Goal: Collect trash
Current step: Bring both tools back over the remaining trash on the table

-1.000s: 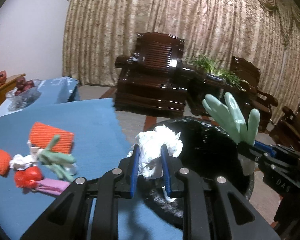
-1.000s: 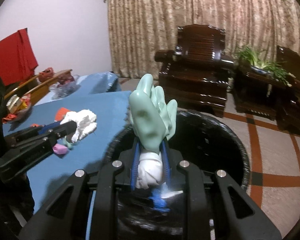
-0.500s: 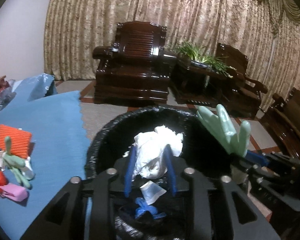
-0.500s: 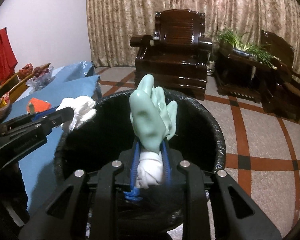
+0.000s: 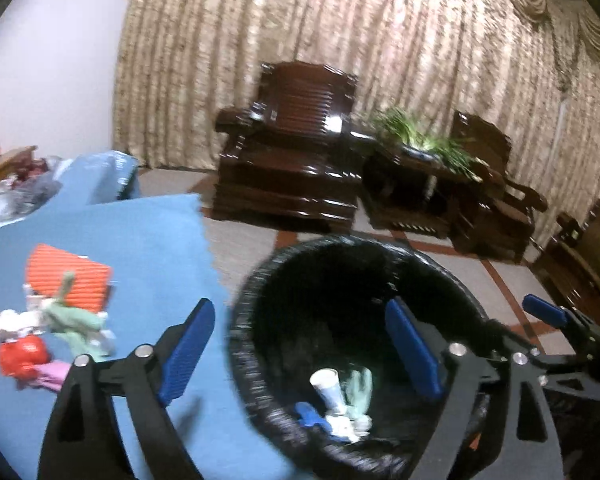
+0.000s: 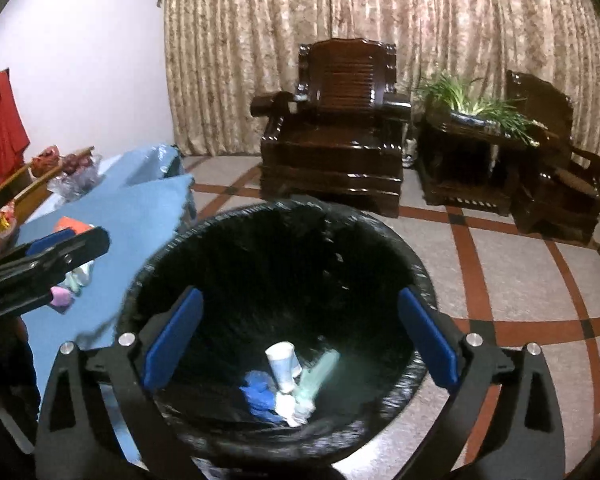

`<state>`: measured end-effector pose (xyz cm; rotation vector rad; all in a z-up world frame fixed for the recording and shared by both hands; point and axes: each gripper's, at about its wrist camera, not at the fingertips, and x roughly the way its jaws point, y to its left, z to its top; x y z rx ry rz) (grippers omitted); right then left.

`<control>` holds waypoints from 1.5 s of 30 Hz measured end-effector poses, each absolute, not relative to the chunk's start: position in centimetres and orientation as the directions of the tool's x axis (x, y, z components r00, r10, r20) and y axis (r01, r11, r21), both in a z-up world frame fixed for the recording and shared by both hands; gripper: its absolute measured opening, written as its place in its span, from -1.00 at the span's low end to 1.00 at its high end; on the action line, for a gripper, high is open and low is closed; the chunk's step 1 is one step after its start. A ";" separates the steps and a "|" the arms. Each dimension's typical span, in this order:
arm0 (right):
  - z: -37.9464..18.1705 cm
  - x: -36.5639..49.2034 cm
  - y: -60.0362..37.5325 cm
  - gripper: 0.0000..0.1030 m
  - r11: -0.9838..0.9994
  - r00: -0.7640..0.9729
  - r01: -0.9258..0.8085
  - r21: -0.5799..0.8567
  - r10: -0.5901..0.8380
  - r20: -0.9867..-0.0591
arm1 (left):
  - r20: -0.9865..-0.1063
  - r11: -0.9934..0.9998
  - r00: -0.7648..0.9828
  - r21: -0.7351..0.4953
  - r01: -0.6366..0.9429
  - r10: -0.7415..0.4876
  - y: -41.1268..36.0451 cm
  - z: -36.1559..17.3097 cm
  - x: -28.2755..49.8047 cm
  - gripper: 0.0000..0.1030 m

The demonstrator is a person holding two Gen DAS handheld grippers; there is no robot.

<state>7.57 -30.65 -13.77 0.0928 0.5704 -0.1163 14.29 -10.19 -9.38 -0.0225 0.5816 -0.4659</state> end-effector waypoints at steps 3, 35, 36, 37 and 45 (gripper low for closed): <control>-12.8 7.9 -28.7 0.87 0.993 0.849 0.092 0.069 -0.043 -0.527 | -0.509 0.921 0.773 -0.129 0.366 -0.379 -7.3 -8.6 13.5 0.75; -14.6 15.4 -6.8 0.87 0.947 0.764 -0.313 0.069 0.294 -0.574 | -0.557 0.997 0.830 -0.058 -0.053 0.012 14.8 -11.9 11.0 0.76; -14.9 15.7 -6.4 0.86 0.945 0.759 -0.320 0.069 0.299 -0.578 | -0.561 0.997 0.828 -0.057 -0.056 0.015 15.0 -12.2 11.1 0.75; -15.1 15.9 -5.9 0.86 0.943 0.755 -0.326 0.066 0.302 -0.583 | -0.566 0.997 0.824 -0.054 -0.060 0.019 15.2 -12.4 11.3 0.75; -17.3 17.4 -2.9 0.74 0.921 0.709 -0.386 0.059 0.336 -0.620 | -0.595 0.995 0.802 -0.047 -0.090 0.045 16.8 -14.2 11.8 0.74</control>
